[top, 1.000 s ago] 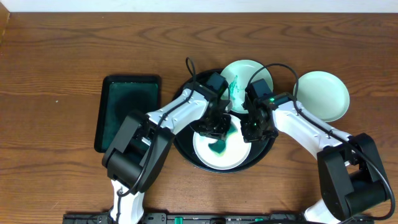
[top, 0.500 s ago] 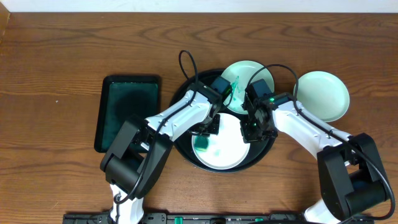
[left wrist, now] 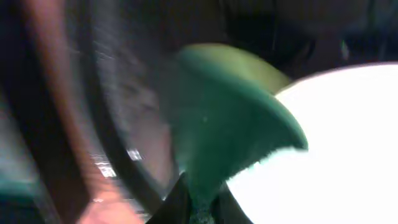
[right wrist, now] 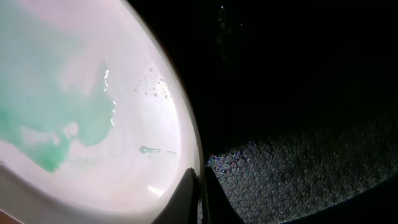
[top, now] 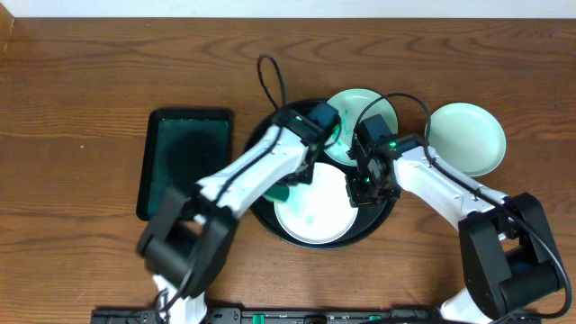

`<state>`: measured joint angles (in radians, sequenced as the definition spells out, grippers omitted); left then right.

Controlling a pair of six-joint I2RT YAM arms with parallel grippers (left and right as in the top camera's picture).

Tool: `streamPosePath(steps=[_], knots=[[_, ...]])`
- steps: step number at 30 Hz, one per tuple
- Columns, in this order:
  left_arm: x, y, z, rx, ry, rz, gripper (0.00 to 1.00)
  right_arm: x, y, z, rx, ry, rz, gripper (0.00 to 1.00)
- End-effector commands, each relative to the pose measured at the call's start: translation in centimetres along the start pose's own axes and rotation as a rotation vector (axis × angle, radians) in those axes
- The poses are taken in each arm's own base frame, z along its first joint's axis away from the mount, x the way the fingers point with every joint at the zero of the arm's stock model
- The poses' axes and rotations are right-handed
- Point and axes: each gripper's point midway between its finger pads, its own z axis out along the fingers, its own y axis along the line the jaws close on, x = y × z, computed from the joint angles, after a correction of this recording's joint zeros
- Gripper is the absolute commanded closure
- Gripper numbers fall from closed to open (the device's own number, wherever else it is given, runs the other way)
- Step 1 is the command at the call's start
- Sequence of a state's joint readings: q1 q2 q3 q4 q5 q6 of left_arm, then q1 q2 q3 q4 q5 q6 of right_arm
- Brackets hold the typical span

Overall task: Clean dirty plates on tray and stack at the side
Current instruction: 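Pull the left gripper with sponge back over the black sponge tray, then lift and tilt the white plate up with the right gripper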

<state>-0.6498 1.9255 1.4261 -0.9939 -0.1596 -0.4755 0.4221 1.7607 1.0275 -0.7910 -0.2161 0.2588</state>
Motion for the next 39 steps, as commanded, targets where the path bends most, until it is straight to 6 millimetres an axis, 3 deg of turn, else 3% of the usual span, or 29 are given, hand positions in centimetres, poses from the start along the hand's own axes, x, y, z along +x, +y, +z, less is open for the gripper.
streamPosePath(steps=[1,5,8,13,15,19,20,21,22,25,27,32,39], knots=[[-3.2,3.7,-5.4,-0.028,-0.187,-0.102,0.93,0.0,-1.7,0.2,0.079,-0.002,-0.001,0.99],[-3.5,6.4,-7.0,-0.021,-0.207,-0.171,0.93,-0.5,-1.5,0.0,0.076,-0.013,-0.020,0.99],[-3.5,9.1,-6.7,-0.043,-0.180,-0.236,0.93,-1.4,-1.0,-0.9,0.070,-0.040,-0.044,0.99],[-3.4,13.2,-5.4,-0.018,-0.103,-0.367,0.93,-4.2,1.0,-4.3,0.063,-0.138,-0.149,0.99],[-3.4,14.7,-4.7,0.052,-0.057,-0.412,0.93,-6.2,2.1,-7.2,0.122,-0.234,-0.198,0.99],[-2.8,16.8,-3.6,0.077,-0.010,-0.477,0.93,-6.8,4.2,-9.4,0.139,-0.277,-0.261,0.98],[-2.5,17.3,-3.4,0.076,-0.001,-0.486,0.93,-6.5,4.3,-9.4,0.135,-0.269,-0.224,0.80],[-2.3,17.8,-3.2,0.074,0.011,-0.496,0.93,-6.0,4.1,-9.1,0.133,-0.251,-0.158,0.46],[-2.1,18.1,-3.1,0.071,0.019,-0.504,0.93,-5.5,3.9,-8.8,0.125,-0.228,-0.106,0.43],[-1.7,18.9,-2.9,0.065,0.032,-0.518,0.93,-3.6,4.4,-7.6,0.051,-0.143,-0.034,0.54],[-1.7,19.1,-2.9,0.064,0.032,-0.521,0.92,-2.3,4.1,-6.9,0.050,-0.091,0.028,0.50],[-1.8,19.2,-2.9,0.065,0.028,-0.524,0.93,0.7,3.2,-4.7,0.056,0.012,0.071,0.61],[-1.9,19.2,-2.9,0.066,0.025,-0.524,0.93,2.4,1.7,-1.2,0.061,0.032,0.089,0.59]])
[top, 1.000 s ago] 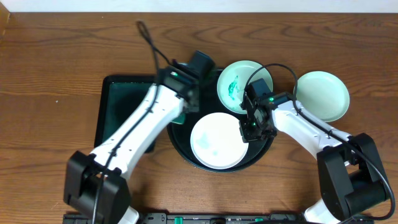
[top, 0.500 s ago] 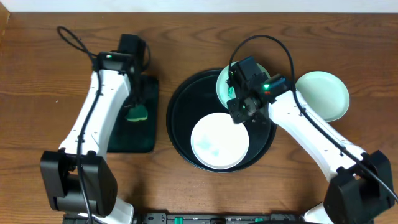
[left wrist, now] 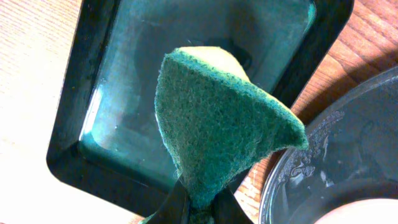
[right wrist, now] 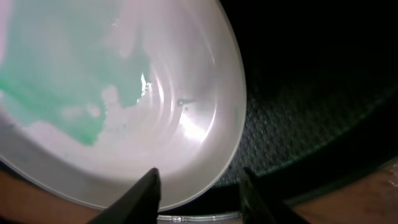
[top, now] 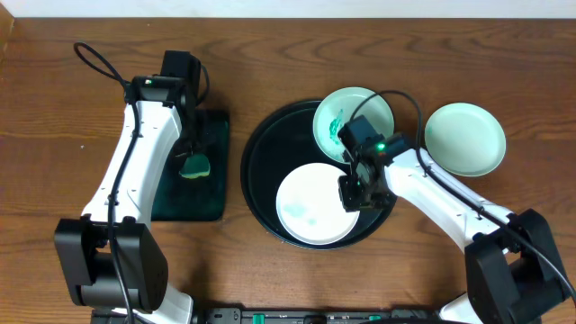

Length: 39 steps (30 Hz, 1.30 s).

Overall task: Clean dirty plates on tray and stack at the side
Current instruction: 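Lift and tilt the white plate up with the right gripper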

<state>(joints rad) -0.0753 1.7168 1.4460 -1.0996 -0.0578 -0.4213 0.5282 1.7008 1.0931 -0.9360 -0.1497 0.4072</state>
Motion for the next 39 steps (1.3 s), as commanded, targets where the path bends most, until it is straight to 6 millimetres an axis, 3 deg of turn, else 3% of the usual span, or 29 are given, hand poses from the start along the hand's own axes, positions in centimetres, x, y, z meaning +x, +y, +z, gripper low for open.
streamPosePath(steps=[1,12,15,20,26,30,34,39], knots=[[0.1,0.2,0.3,-0.008,0.011,0.007,0.93,0.7,-0.6,1.6,-0.012,0.013,0.042,0.58],[0.1,0.2,0.3,-0.009,0.011,0.007,0.93,-0.7,-0.7,4.3,-0.058,-0.096,0.069,0.53],[0.1,0.2,0.3,-0.009,0.011,0.007,0.93,-1.0,-0.7,4.6,-0.063,-0.123,0.072,0.64],[0.2,0.2,0.3,-0.008,0.012,0.007,0.93,-1.6,-1.4,4.9,-0.030,-0.163,0.071,0.99],[0.2,0.2,0.3,-0.009,0.012,0.007,0.92,-2.3,-1.6,4.6,-0.009,-0.197,0.014,0.99],[0.2,0.2,0.3,-0.009,0.012,0.007,0.92,-3.6,-0.7,2.3,-0.014,-0.284,-0.046,0.99],[0.2,0.2,0.3,-0.008,0.012,0.007,0.93,-5.2,-0.3,-1.8,0.037,-0.443,-0.109,0.99],[0.2,0.2,0.3,-0.008,0.012,0.007,0.92,-5.7,0.1,-6.5,0.111,-0.610,-0.196,0.99]])
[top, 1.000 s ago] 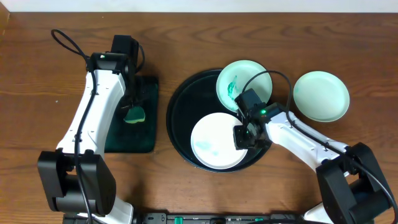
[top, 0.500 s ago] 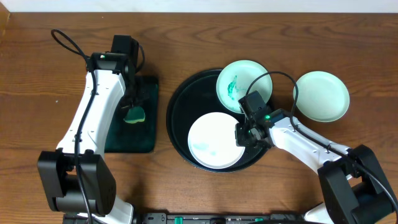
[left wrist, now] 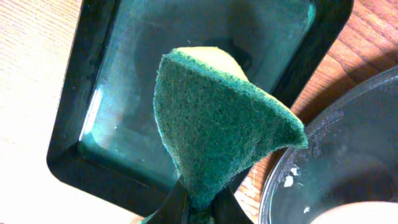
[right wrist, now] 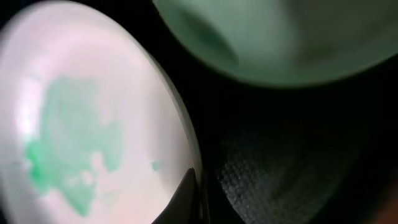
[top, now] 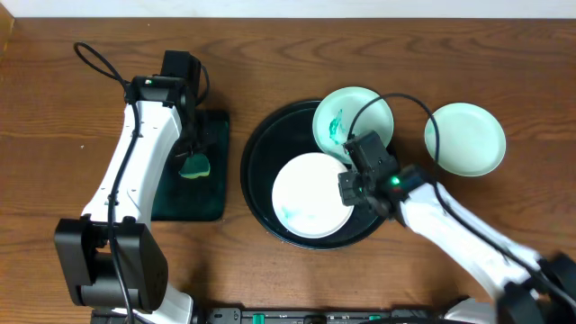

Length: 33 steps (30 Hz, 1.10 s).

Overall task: Clean dirty plates on tray and stack at the side
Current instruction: 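Lift and tilt the white plate up with the right gripper, then carry the plate right and set it onto the cleaned plate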

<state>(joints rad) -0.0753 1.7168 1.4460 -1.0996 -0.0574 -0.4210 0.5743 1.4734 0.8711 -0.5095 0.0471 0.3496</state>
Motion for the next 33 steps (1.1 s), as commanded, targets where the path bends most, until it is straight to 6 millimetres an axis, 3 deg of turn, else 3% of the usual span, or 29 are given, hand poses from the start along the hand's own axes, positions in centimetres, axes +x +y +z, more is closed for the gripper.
streamPosePath(steps=[1,8,14,23,33], knots=[[0.1,0.2,0.3,-0.009,0.012,0.007,0.93,-3.0,-0.6,-3.6,0.099,-0.164,-0.111,0.99],[0.1,0.2,0.3,-0.009,0.012,0.007,0.93,-4.8,-0.5,-8.2,0.268,-0.335,-0.320,0.99],[0.2,0.2,0.3,-0.008,0.012,0.007,0.92,-5.6,-0.6,-10.4,0.459,-0.404,-0.486,0.99],[0.1,0.2,0.3,-0.009,0.012,0.007,0.92,-7.7,1.6,-14.5,0.722,-0.517,-0.790,0.99],[0.1,0.2,0.3,-0.009,0.012,0.006,0.93,-8.0,2.7,-18.6,1.026,-0.481,-1.040,0.99]])
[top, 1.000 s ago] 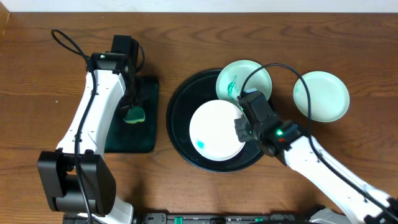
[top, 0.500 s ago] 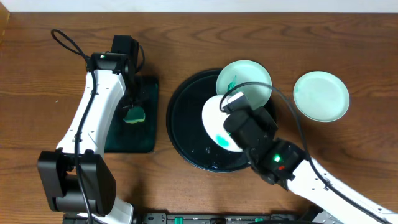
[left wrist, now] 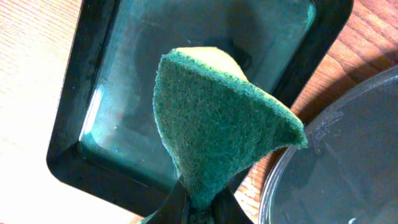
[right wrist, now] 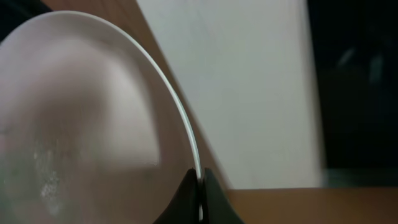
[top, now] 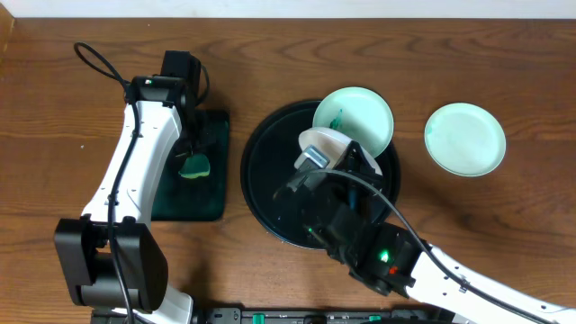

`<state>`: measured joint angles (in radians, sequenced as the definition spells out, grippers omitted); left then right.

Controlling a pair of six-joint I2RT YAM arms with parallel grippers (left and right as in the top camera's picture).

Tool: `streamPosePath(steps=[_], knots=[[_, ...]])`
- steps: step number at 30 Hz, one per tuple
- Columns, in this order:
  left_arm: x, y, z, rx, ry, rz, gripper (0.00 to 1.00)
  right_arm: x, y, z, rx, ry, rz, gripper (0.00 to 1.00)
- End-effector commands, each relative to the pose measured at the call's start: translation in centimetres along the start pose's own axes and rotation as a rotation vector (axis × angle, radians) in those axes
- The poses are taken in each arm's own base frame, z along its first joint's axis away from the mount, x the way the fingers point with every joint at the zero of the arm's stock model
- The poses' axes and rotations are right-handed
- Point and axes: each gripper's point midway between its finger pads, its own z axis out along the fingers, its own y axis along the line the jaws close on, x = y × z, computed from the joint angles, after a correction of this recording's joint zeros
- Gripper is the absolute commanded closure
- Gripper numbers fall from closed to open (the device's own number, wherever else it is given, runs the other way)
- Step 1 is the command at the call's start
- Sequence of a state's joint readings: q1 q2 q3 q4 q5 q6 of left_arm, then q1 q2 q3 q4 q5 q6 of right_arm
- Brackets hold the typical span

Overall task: Clean dirty plates on tray and stack at the side
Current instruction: 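Carry the plate right and set it onto the cleaned plate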

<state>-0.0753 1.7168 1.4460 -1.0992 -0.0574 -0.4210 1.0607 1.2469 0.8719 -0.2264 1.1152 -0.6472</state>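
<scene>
My right gripper [right wrist: 200, 180] is shut on the rim of the white plate [right wrist: 93, 124], which stands on edge. From overhead the right arm is raised high over the round black tray [top: 265, 175], with the right gripper [top: 342, 155] holding the tilted white plate [top: 317, 147]. A pale green plate with green smears [top: 354, 117] leans on the tray's far right rim. A clean pale green plate [top: 464, 139] lies on the table at the right. My left gripper [left wrist: 199, 205] is shut on a green sponge [left wrist: 217, 118] above the rectangular black basin [left wrist: 93, 93].
The rectangular basin [top: 214, 193] holding greenish water sits left of the round tray, with the sponge [top: 195, 166] hanging over it. A black cable [top: 90, 58] loops at the far left. Brown wooden table [top: 504, 72] surrounds everything.
My right arm has risen from the round tray with the white plate, which now stands on edge high above it. The left gripper and sponge have not moved.
First my left gripper had the sponge at the white plate in the round tray while the right pinched its rim. Then the sponge hung over the rectangular basin and the right jaws stood open at the rim. They shut on it again, and now the plate is lifted.
</scene>
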Motion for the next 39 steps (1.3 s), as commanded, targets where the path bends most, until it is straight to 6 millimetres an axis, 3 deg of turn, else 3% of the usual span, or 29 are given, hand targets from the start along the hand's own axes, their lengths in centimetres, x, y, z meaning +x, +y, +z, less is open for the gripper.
streamPosePath(steps=[1,10,18,23,27,36,39], knots=[[0.2,0.2,0.3,-0.009,0.012,0.006,0.93,0.6,-2.9,-1.2,0.133,0.079,-0.183,0.99],[0.2,0.2,0.3,-0.009,0.012,0.006,0.92,-1.1,-3.0,-2.6,0.163,0.043,-0.248,0.99],[0.2,0.2,0.3,-0.009,0.012,0.006,0.92,-1.8,-0.6,-1.0,0.162,0.067,-0.244,0.99],[0.3,0.3,0.3,-0.012,0.018,0.007,0.93,-2.3,-0.4,-1.1,0.175,0.063,-0.217,0.99],[0.3,0.3,0.3,-0.013,0.019,0.008,0.92,-2.5,-1.7,-1.7,0.227,0.084,-0.156,0.99],[0.4,0.2,0.3,-0.005,0.022,0.007,0.92,-2.6,-1.3,-1.5,0.218,0.075,-0.158,0.99],[0.5,0.0,0.3,0.007,0.029,0.008,0.93,-3.0,-1.6,-2.5,0.241,0.076,-0.148,0.99]])
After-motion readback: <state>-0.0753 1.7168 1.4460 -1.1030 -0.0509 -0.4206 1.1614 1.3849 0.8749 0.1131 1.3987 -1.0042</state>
